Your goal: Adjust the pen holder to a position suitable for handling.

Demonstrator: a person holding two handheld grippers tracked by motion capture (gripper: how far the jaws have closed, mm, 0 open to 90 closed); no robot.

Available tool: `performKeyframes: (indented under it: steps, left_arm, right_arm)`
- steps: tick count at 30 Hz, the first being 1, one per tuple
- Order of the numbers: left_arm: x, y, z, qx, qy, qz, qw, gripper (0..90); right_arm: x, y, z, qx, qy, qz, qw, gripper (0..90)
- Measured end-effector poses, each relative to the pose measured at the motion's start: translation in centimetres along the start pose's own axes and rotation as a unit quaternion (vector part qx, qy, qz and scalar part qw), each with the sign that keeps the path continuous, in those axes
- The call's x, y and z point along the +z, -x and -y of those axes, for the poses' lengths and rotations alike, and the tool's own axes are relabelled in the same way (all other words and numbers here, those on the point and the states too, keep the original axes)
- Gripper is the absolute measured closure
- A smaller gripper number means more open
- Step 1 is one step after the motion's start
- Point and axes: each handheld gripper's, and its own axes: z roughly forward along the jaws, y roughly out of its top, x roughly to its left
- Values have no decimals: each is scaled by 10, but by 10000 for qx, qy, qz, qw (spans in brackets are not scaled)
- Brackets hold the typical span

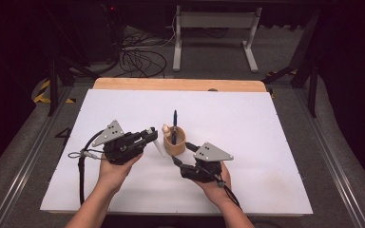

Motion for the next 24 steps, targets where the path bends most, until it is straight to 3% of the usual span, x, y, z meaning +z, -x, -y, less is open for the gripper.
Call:
performKeyframes:
  steps: [20,24]
  left_arm:
    - [21,-1,-21,87,212,-55,9997,781]
    - [24,-1,-24,253,251,-158,9992,781]
  right_arm:
    - [-22,38,-1,247,52,232,9994,248]
    - [-24,43,1,186,-26,196,9996,207]
